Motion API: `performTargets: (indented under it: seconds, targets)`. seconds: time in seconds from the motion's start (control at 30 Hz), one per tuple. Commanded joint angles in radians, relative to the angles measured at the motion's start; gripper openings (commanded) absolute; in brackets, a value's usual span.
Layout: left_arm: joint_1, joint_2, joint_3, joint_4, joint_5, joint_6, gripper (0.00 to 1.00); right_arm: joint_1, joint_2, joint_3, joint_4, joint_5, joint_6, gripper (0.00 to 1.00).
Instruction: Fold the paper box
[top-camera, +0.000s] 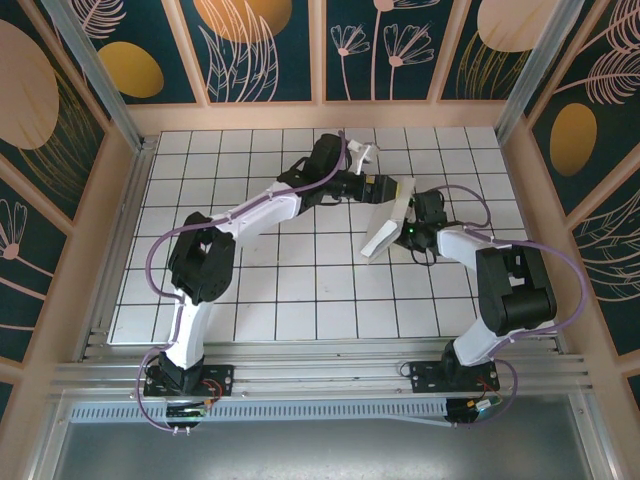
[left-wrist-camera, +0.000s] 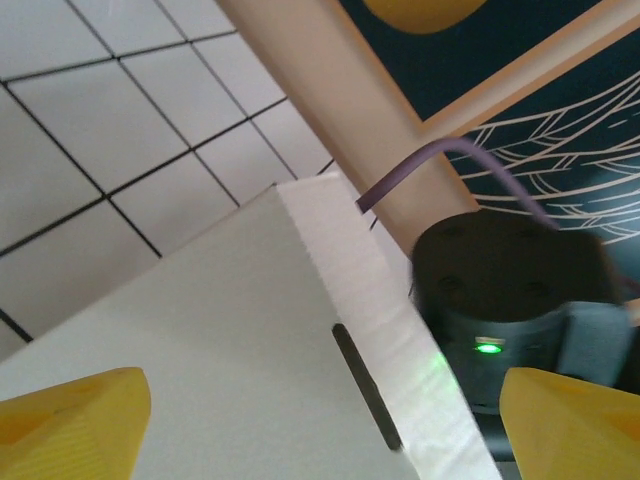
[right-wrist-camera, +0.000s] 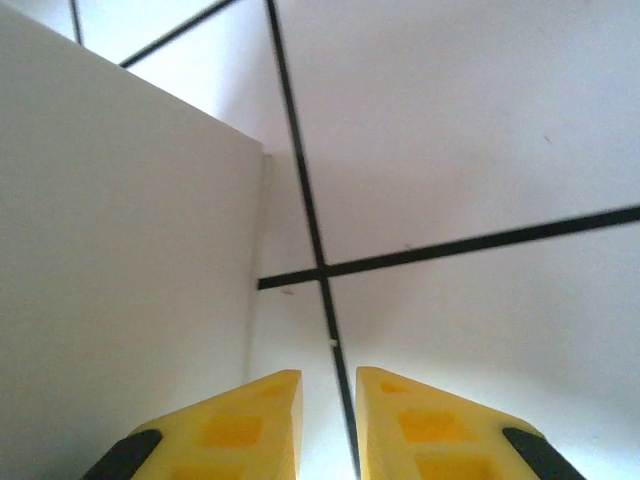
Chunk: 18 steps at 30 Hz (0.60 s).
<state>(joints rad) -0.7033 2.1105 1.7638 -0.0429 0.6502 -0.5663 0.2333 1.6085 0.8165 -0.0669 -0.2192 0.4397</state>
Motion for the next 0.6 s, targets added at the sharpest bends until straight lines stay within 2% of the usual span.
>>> performTargets:
  seconds: [0.0, 0.17, 0.47, 0.57]
  targets:
    - [-0.007, 0.015, -0.015, -0.048, 0.023, -0.007, 0.90, 0.034, 0.017, 0.062, -0.050, 0.049, -0.034, 0.22]
    - [-0.007, -0.005, -0.066, -0.063, -0.005, 0.017, 0.86, 0.087, 0.056, 0.145, -0.083, 0.088, -0.040, 0.21]
    - [-0.004, -0.019, -0.086, -0.189, -0.175, 0.096, 0.65, 0.114, 0.085, 0.185, -0.111, 0.111, -0.039, 0.21]
    - [0.007, -0.028, -0.112, -0.188, -0.210, 0.099, 0.62, 0.117, 0.069, 0.192, -0.123, 0.113, -0.034, 0.21]
